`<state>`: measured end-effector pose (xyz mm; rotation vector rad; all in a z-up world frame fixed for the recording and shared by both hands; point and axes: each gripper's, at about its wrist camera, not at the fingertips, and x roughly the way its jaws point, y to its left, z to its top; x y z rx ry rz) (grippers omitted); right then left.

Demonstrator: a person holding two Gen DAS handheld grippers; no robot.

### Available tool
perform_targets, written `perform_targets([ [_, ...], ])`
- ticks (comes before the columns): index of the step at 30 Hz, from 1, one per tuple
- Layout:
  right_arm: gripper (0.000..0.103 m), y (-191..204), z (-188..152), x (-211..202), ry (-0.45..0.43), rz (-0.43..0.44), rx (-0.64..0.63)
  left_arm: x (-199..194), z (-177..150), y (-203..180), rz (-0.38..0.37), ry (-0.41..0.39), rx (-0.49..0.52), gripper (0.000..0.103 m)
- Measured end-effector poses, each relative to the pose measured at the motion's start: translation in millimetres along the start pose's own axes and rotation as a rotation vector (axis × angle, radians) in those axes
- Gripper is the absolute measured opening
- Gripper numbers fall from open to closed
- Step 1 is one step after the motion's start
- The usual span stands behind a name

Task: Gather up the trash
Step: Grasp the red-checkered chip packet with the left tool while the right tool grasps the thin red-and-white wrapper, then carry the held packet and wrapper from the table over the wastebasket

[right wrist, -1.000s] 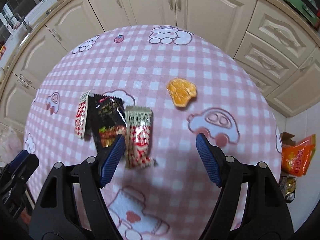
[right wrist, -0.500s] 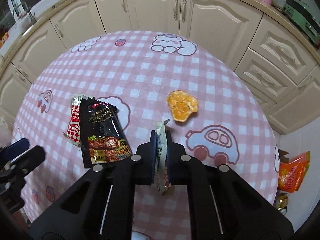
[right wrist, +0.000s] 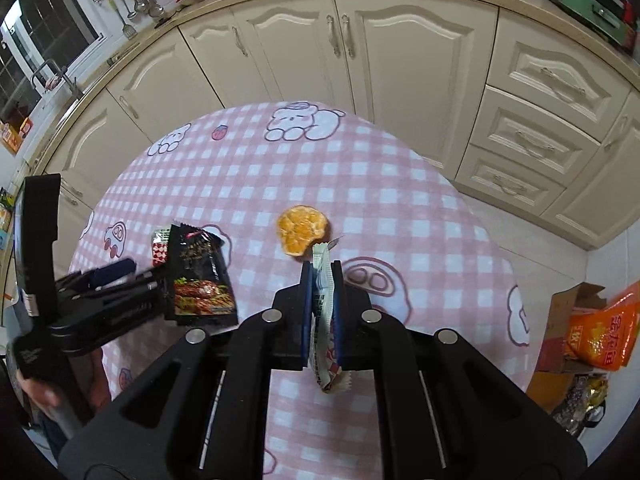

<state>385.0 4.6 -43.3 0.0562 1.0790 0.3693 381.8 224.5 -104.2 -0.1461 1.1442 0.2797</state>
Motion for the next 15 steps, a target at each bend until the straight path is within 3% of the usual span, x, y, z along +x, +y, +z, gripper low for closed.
perform_targets([
  [1, 0.009, -3, -1, 0, 0.0, -0.001, 0.005, -2, 0, -1, -0.012, -0.005, 0.008, 0.026],
  [2, 0.009, -5, -1, 0, 0.0, -0.002, 0.012, -4, 0, -1, -0.013, 0.001, 0.011, 0.021],
  [15, 0.009, -19, -17, -27, -0.019, 0.014, 0.063, -41, -30, 19, -0.032, 0.005, -0.038, 0.017],
])
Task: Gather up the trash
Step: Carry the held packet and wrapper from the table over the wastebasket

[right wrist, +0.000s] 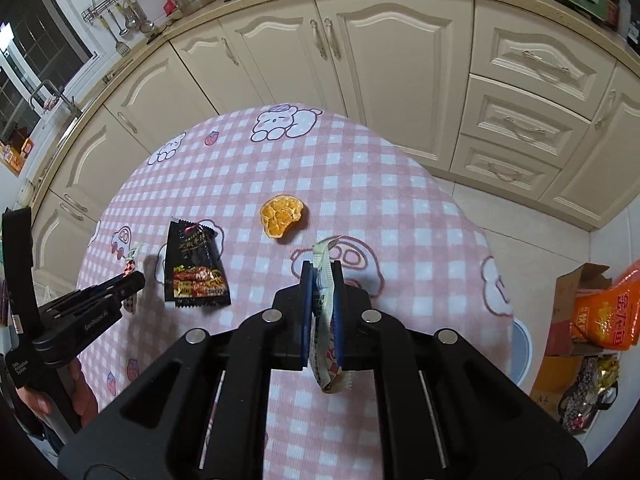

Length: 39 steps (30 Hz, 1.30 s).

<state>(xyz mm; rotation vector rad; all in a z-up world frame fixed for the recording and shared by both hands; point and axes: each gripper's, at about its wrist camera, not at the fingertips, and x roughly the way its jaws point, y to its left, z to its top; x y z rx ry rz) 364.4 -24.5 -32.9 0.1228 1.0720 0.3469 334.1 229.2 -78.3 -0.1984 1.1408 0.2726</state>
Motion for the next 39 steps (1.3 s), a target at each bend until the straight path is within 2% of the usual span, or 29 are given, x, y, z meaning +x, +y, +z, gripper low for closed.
perform_targets([
  [7, 0.009, -11, -19, -21, -0.007, -0.007, 0.017, -24, -24, -8, -0.033, -0.016, 0.002, 0.017],
  [17, 0.009, -59, -51, -55, -0.027, -0.034, 0.092, -57, -54, -58, -0.104, -0.04, 0.077, 0.017],
  [23, 0.009, -106, -73, -76, -0.045, -0.058, 0.164, -71, -72, -106, -0.146, -0.046, 0.153, 0.017],
  [29, 0.009, -170, -99, -94, -0.057, -0.094, 0.274, -78, -91, -173, -0.192, -0.04, 0.258, 0.017],
  [34, 0.009, -223, -124, -105, -0.061, -0.121, 0.363, -75, -111, -233, -0.235, -0.004, 0.354, 0.017],
  [39, 0.009, -270, -149, -108, -0.047, -0.144, 0.451, -64, -133, -295, -0.237, 0.029, 0.455, 0.017],
])
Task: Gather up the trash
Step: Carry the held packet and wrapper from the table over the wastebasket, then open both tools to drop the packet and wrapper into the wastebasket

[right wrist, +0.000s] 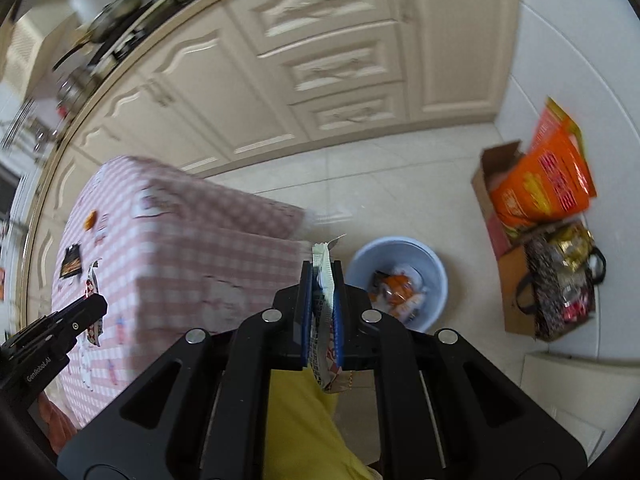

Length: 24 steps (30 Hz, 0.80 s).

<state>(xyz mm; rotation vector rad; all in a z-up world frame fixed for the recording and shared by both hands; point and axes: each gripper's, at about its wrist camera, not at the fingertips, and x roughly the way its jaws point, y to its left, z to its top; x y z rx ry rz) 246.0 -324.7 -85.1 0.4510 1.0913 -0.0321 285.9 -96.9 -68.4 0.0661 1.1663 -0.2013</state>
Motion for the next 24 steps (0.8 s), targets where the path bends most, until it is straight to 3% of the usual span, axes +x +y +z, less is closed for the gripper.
perform_targets([
  [8, 0.009, -72, -12, 3, 0.023, -0.04, 0.108, 42, -1, -73, -0.024, 0.08, 0.117, 0.017],
  [14, 0.009, -100, -28, 4, 0.041, -0.043, 0.142, 56, -6, -115, -0.022, 0.072, 0.195, 0.022],
  [15, 0.009, -104, -30, 6, 0.048, -0.043, 0.148, 57, -7, -122, -0.016, 0.062, 0.21, 0.028],
  [16, 0.009, -106, -32, 7, 0.053, -0.044, 0.154, 59, -8, -126, 0.003, 0.057, 0.219, 0.047],
  [18, 0.009, -110, -36, 10, 0.068, -0.038, 0.165, 60, -10, -131, 0.047, 0.033, 0.234, 0.068],
  [24, 0.009, -97, -38, 20, 0.093, -0.023, 0.133, 54, -13, -120, 0.041, 0.023, 0.224, 0.068],
])
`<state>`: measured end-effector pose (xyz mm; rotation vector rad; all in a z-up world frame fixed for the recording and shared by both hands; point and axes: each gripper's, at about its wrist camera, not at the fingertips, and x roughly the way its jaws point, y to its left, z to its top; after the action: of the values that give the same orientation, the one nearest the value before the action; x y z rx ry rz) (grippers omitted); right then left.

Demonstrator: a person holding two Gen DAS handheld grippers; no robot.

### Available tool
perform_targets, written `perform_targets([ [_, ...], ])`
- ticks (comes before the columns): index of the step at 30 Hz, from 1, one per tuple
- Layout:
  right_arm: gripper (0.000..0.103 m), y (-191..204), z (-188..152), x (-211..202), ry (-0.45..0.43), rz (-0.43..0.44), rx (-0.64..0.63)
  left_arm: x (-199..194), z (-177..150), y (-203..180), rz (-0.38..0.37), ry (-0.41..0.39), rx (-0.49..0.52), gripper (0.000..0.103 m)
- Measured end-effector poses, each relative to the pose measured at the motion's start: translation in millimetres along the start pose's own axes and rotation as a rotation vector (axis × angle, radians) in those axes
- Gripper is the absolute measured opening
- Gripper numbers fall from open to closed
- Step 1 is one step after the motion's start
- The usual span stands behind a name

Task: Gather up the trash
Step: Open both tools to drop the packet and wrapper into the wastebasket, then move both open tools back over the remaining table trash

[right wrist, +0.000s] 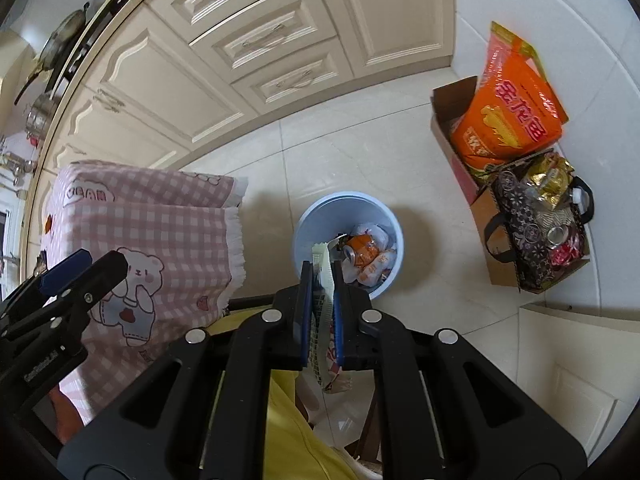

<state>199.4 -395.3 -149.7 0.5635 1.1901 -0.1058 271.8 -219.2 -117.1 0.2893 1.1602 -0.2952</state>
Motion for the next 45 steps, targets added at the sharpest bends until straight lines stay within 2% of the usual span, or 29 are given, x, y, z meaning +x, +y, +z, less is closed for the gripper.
perform_targets([
  [3, 0.011, 17, 4, 5, 0.005, 0.013, -0.032, -6, -4, 13, 0.009, -0.006, -0.017, 0.068],
  [5, 0.035, 25, 7, 6, 0.011, 0.018, -0.045, -7, -6, 19, 0.008, -0.002, -0.028, 0.068],
  [6, 0.071, 30, 9, 5, 0.014, 0.012, -0.041, -9, -8, 24, 0.007, 0.001, -0.033, 0.068],
  [7, 0.075, 32, 8, 3, 0.001, 0.01, -0.037, -10, -9, 27, 0.007, 0.002, -0.038, 0.068],
  [9, 0.075, 40, 7, -5, -0.054, -0.008, -0.056, -14, -12, 35, 0.011, -0.004, -0.047, 0.068],
  [11, 0.075, 47, 6, -7, -0.052, -0.031, -0.084, -17, -15, 40, 0.009, -0.008, -0.056, 0.068],
  [18, 0.075, 57, -3, -18, -0.049, -0.028, -0.095, -28, -24, 49, -0.026, -0.02, -0.071, 0.068],
  [26, 0.075, 92, -9, -41, -0.088, 0.006, -0.154, -52, -35, 78, -0.05, -0.057, -0.135, 0.071],
  [34, 0.076, 147, -17, -47, -0.072, 0.044, -0.248, -81, -52, 148, -0.026, -0.117, -0.272, 0.077],
  [45, 0.076, 233, -30, -34, -0.022, 0.052, -0.375, -106, -93, 265, 0.032, -0.143, -0.461, 0.08],
])
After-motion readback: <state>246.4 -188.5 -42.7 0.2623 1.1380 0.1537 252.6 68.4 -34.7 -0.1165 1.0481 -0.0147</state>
